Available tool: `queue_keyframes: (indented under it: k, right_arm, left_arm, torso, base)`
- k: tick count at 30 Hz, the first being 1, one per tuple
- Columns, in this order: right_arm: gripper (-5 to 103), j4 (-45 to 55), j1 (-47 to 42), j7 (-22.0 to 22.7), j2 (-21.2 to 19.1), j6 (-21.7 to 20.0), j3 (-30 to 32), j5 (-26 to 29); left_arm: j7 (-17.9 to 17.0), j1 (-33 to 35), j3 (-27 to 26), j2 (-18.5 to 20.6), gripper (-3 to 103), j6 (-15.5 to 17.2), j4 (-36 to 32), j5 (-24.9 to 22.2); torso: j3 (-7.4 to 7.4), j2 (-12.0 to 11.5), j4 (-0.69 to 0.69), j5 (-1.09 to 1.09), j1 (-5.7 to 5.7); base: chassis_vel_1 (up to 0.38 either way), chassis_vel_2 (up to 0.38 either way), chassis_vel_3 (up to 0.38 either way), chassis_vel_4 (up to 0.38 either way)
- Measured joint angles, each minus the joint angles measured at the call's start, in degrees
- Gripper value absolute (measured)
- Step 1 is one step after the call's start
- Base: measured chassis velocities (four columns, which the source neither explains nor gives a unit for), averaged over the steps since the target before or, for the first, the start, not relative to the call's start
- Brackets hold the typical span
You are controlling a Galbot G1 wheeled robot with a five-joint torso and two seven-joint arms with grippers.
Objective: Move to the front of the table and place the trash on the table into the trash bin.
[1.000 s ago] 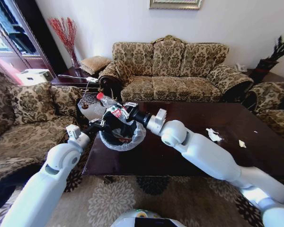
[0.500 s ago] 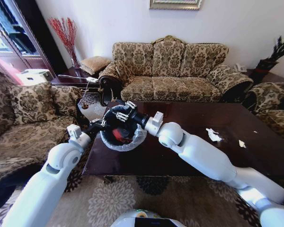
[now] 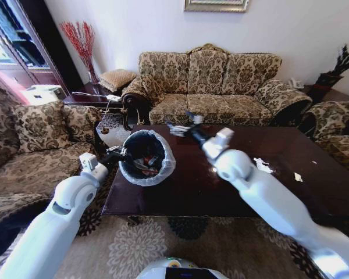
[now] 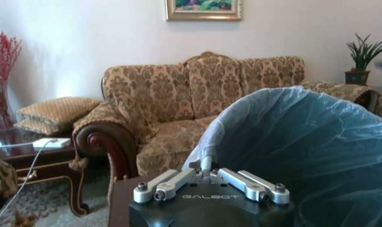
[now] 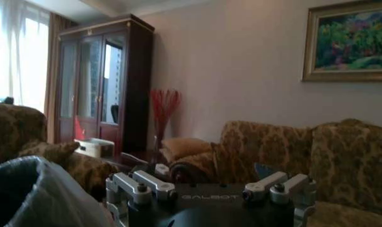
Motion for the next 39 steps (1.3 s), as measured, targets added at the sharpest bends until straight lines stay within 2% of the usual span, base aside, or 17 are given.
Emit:
queue_keyframes:
  k: [1, 2, 3, 5, 6, 13, 26, 39]
  right_arm:
    - [100, 0.0, 0.0, 0.0, 0.0, 0.0, 0.0, 0.0]
    - [100, 1.1, -4.2, 0.8, -1.1, -0.4, 3.0, -0.5]
    - [100, 2.7, -9.7, 3.7, -1.7, -0.9, 5.6, -0.7]
    - [100, 3.6, -12.3, 5.0, -1.6, -1.1, 7.0, -0.8]
    - [100, 5.6, -17.3, 6.2, -0.9, -2.0, 10.8, -1.3]
    - [100, 8.8, -26.8, 5.2, 1.9, -3.0, 19.2, -4.1]
    - [100, 7.3, -27.8, 4.8, 5.5, -2.6, 17.8, -7.8]
    - [100, 6.3, -28.7, 4.4, 6.5, -1.4, 17.4, -9.2]
  left_arm:
    - [0.0, 0.0, 0.0, 0.0, 0, 0.0, 0.0, 0.0]
    - [-0.2, 0.4, -0.4, 0.1, 0, 0.1, -0.9, -0.1]
    - [-0.3, 1.6, -1.4, 0.2, 0, 0.0, -1.9, 0.0]
    - [-0.3, 2.3, -2.0, 0.1, 0, -0.1, -2.4, 0.0]
    - [-0.3, 3.3, -3.1, -0.3, 0, -0.2, -3.1, 0.2]
    - [-0.5, 4.6, -4.2, -1.1, 0, -0.8, -4.0, 1.6]
    - [0.7, 5.7, -3.3, -2.0, 0, -2.6, -5.9, 2.9]
    - [1.0, 6.5, -2.4, -3.2, 0, -3.5, -6.7, 3.5]
  torso:
    - [0.00, 0.0, 0.00, 0.00, 0.00]
    - [0.00, 0.0, -0.01, -0.02, 0.00]
    - [0.00, 0.0, -0.01, 0.03, -0.01]
    - [0.00, 0.0, -0.01, 0.03, -0.01]
    - [-0.01, 0.0, -0.01, -0.01, -0.02]
    - [-0.01, 0.0, 0.00, -0.02, -0.02]
    - [0.00, 0.0, 0.02, -0.02, 0.00]
    - [0.00, 0.0, 0.00, -0.02, -0.01]
  base:
    - [0.000, 0.000, 0.000, 0.000]
    - [0.000, 0.000, 0.000, 0.000]
    - [0.000, 0.000, 0.000, 0.000]
    - [0.000, 0.000, 0.000, 0.000]
    - [0.000, 0.000, 0.000, 0.000]
    - [0.000, 0.000, 0.000, 0.000]
    - [-0.065, -0.062, 0.074, 0.055]
    - [-0.280, -0.264, 0.251, 0.264]
